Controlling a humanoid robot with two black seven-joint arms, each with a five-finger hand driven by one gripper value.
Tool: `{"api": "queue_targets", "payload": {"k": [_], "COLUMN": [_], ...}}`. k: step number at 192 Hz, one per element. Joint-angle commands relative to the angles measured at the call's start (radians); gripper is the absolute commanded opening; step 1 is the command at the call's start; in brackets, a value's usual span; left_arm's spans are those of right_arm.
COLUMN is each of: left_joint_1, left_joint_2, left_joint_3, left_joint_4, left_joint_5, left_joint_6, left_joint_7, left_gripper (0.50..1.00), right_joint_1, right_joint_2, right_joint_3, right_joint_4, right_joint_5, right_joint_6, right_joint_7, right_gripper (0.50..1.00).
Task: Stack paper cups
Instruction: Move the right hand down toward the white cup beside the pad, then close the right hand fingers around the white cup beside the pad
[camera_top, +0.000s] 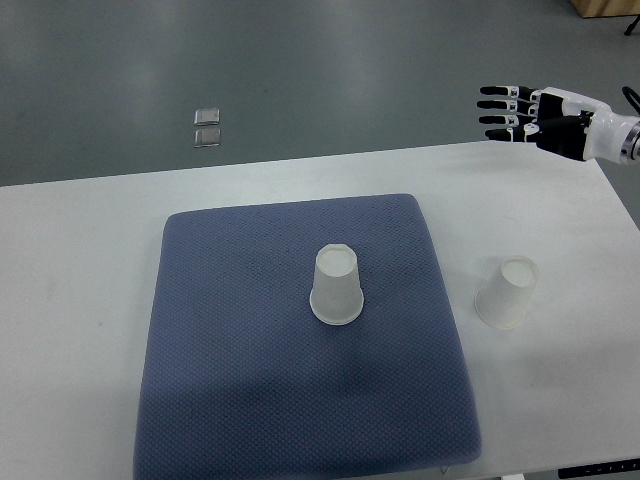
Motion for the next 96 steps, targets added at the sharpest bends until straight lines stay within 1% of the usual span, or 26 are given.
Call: {"api": "queue_targets", "payload": {"k": [1,23,42,53,76,96], "left_joint_1": [0.000,0.000,0.000,0.000,0.000,0.000], "left_joint_2": [0.000,0.000,0.000,0.000,0.000,0.000], "left_joint_3": [0.000,0.000,0.000,0.000,0.000,0.000], "left_joint_4": [0.000,0.000,0.000,0.000,0.000,-0.001], "left_joint_5": [0.000,0.000,0.000,0.000,0.000,0.000], "left_joint_6": [0.000,0.000,0.000,0.000,0.000,0.000], "left_joint_7": [-0.001,0.001,0.001,0.001,0.001,0.001], "left_gripper": [1.000,1.000,1.000,1.000,1.000,1.000], "right_joint_1": [0.028,0.033,0.030,0.028,0.025,0.008], "right_joint_2": [-0.059,-0.114,-0.169,-0.207,-0.263,-0.293], "right_joint_3": [-0.002,0.000,-0.002,-0.005,-0.016,-0.017], "right_joint_4": [0.064,0.161,0.268,0.337,0.442,0.512], "right_joint_5": [-0.133,-0.313,-0.494,-0.600,-0.748,-0.822], "right_joint_6": [0.000,0.000,0.000,0.000,0.000,0.000], "right_joint_7": [0.034,0.062,0.065,0.078,0.112,0.138], "right_gripper": [0.921,0.921,0.921,0.921,0.921,0.921]}}
